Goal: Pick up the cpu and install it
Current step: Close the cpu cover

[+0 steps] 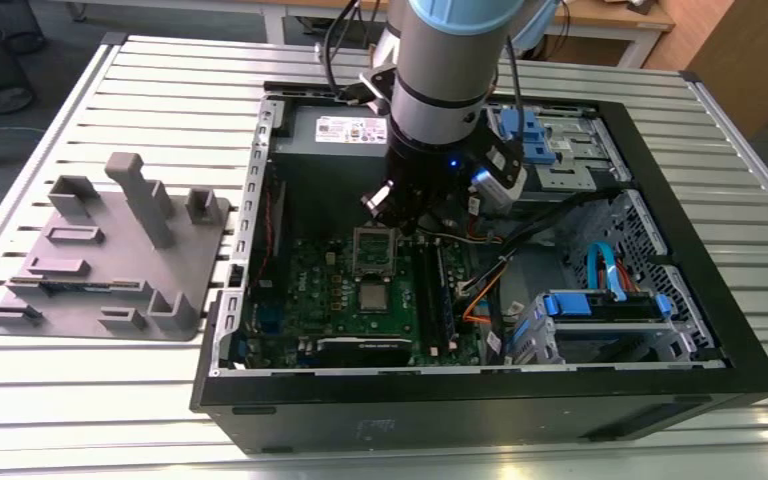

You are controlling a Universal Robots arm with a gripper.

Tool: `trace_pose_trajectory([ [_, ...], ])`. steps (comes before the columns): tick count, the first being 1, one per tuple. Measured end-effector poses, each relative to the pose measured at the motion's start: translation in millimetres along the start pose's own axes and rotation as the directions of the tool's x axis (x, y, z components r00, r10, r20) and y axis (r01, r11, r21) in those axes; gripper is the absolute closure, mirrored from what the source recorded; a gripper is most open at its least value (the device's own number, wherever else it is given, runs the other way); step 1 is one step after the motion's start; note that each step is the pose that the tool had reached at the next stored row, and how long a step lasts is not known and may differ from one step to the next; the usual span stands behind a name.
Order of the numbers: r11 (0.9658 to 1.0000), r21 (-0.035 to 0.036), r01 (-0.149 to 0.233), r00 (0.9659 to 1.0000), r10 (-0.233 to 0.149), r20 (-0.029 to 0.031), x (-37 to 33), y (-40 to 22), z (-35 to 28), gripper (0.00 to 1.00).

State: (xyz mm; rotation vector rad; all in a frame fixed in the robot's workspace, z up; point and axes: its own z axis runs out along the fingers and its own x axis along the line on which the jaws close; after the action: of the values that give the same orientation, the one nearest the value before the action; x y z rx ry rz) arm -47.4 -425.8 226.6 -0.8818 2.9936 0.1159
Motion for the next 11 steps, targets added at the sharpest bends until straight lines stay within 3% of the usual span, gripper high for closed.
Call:
trace_pose_trajectory([
  [11,1.0000,-0.0002,0.009,1.0000,-0.009,-0.0007,0.8,-1.0,-1.1,0.89],
])
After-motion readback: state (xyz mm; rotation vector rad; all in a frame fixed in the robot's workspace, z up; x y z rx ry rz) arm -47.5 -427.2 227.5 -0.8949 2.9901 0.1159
